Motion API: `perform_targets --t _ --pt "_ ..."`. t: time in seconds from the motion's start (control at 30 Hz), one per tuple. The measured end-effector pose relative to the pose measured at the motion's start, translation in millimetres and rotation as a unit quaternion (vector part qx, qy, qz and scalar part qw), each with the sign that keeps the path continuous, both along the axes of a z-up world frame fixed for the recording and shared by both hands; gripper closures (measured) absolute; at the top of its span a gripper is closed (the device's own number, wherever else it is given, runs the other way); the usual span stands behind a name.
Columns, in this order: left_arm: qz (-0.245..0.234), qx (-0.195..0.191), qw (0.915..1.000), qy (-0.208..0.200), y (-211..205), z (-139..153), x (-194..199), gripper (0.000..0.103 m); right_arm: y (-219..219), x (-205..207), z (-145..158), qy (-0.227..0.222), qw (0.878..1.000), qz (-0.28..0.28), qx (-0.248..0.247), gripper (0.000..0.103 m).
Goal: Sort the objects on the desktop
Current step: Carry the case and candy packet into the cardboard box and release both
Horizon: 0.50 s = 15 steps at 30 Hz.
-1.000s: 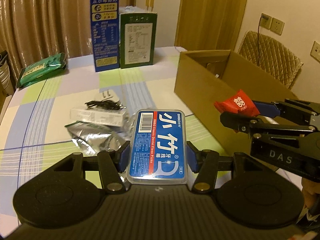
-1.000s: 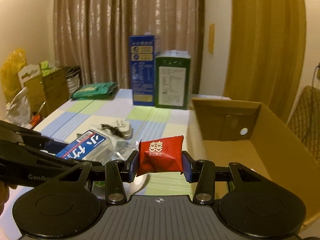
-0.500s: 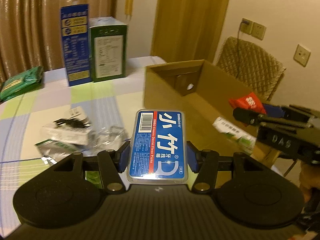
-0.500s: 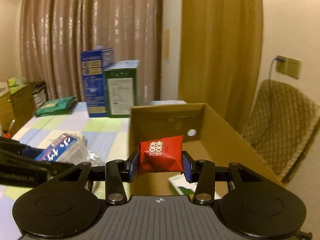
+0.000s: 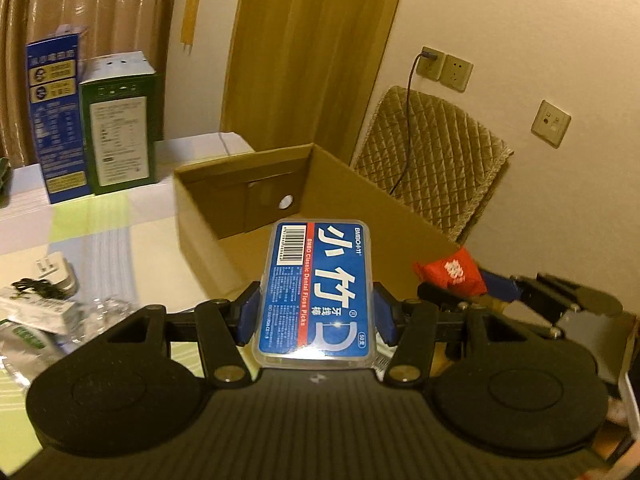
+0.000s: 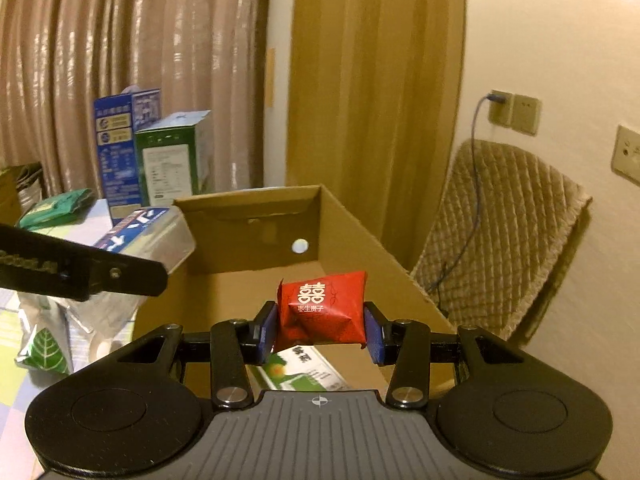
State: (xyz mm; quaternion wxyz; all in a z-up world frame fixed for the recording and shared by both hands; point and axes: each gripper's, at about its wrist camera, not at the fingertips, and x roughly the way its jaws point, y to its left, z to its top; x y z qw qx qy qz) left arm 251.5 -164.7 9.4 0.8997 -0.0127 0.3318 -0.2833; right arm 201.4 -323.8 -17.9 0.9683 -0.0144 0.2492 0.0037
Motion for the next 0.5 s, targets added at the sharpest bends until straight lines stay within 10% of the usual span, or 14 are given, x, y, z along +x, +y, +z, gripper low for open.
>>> perform_targets --t 0.5 --pt "0.023 -0.013 0.9996 0.006 2.2 -5.0 11.9 0.037 -7.8 4.7 1.6 -0.005 0.999 0.015 0.050 0.058"
